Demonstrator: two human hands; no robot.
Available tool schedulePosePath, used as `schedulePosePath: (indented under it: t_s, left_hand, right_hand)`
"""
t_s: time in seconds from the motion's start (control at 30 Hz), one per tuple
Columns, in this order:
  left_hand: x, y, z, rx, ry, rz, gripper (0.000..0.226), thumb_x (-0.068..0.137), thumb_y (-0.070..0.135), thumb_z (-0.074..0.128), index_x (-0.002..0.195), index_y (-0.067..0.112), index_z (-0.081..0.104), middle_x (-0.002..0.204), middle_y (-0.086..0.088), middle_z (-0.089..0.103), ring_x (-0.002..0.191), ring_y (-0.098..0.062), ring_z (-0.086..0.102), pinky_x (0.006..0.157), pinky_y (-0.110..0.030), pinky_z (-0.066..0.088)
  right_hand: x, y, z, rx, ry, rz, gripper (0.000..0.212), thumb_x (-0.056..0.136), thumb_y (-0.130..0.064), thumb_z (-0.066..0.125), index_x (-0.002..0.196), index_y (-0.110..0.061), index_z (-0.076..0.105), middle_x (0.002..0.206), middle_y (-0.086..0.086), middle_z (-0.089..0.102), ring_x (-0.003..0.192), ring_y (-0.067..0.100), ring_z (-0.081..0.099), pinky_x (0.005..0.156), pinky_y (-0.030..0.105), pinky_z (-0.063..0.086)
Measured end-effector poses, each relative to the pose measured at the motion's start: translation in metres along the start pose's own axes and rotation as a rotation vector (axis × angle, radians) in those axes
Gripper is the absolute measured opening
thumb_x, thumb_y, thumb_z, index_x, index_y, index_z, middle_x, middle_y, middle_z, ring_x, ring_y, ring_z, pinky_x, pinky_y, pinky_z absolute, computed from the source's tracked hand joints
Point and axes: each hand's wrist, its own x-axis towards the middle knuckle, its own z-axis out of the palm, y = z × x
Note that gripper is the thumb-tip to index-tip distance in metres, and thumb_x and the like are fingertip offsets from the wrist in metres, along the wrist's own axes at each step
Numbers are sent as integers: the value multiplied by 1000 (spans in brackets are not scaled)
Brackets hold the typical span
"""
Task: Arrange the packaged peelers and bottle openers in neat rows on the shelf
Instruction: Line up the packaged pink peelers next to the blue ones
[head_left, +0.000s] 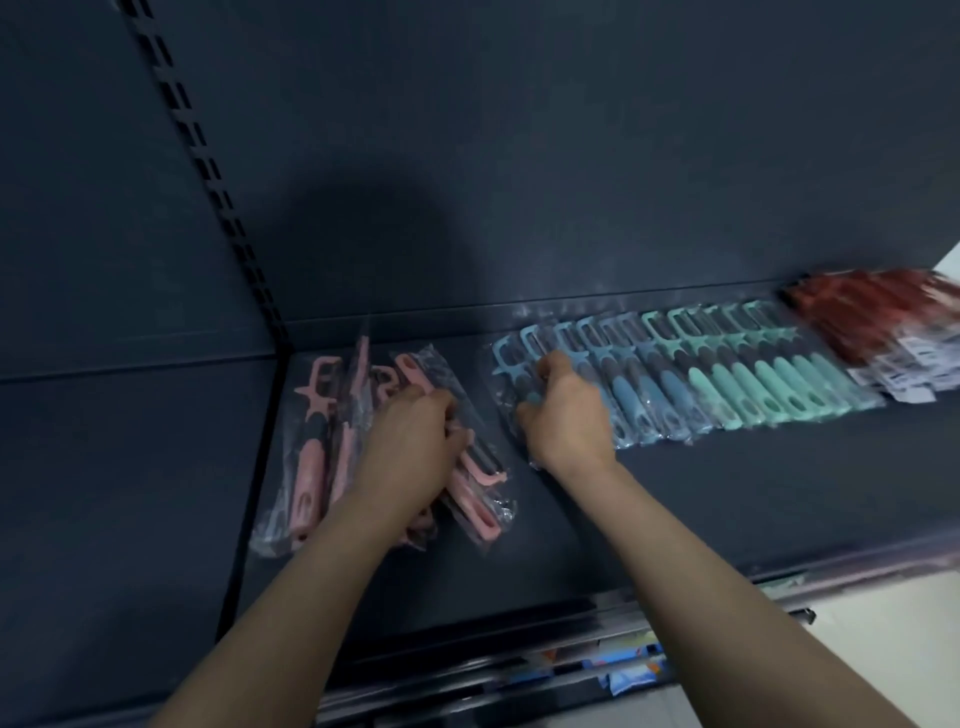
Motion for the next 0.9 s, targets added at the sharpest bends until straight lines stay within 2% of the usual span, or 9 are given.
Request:
schedulePosePath:
  t_s: [0.1,0.2,0.33,0.47,0.6,0.7,0.77,0.83,0.9]
  left_hand:
    - [-2,4,4,119,-42,42,27,89,31,56,110,16,64,107,-9,57,104,-26,46,90,-34,39]
    - [-2,5,5,164,-60,29,28,91,31,53,115,21,63,114,-7,56,110,-26,40,95,-35,35]
    - [-4,6,5,181,-69,6,29,92,30,52,119,24,62,118,-4,52,113,-26,37,95,-36,34]
    - [-5,4,3,193,-75,-34,28,92,31,52,117,27,62,119,-4,51,114,-26,39,95,-37,36]
    - [-7,-1,0,204,-59,-72,27,90,27,53,115,27,63,121,-5,52,116,-26,39,95,-37,36]
    - [-9,-5,-3,155,42,-79,29,88,24,55,116,22,63,118,-6,54,115,-27,40,94,-36,33]
    - [-13,-8,-5,148,187,-134,32,86,27,59,116,18,62,119,-8,52,116,-29,37,94,-39,28]
    - [-18,-13,-9,231,303,-253,45,81,39,63,119,15,58,124,-13,46,115,-31,33,92,-43,25]
    - [-22,-19,-13,277,288,-390,71,75,55,64,128,11,47,131,-18,38,117,-34,30,95,-46,23]
  right_hand:
    - [2,5,-2,-111,-22,-54,23,88,-7,52,111,-8,54,101,17,61,88,34,59,61,28,38]
    - [4,9,-1,-218,-38,-100,17,91,-7,51,106,-7,59,110,15,57,95,32,58,65,28,37]
    - [7,12,1,-267,-58,-142,18,92,-4,49,105,-5,60,114,13,55,106,29,50,70,30,36]
    - [12,12,2,-322,-70,-175,20,93,-6,48,108,-5,61,115,13,55,106,28,50,77,32,42]
    - [14,13,3,-377,-38,-169,21,93,-7,46,108,-7,61,117,13,51,108,27,46,82,31,40]
    - [14,9,6,-405,25,-286,21,94,-17,47,109,-8,60,115,12,51,106,28,44,87,32,37]
    - [12,-2,10,-298,-81,-369,29,94,-29,50,111,-7,60,114,14,53,107,29,47,87,35,39]
    - [8,-15,16,-162,-224,-380,36,91,-39,55,106,-7,63,107,14,59,101,30,54,80,34,43]
    - [4,-25,24,-95,-344,-354,42,86,-48,60,95,-7,63,96,12,63,89,28,59,69,31,43]
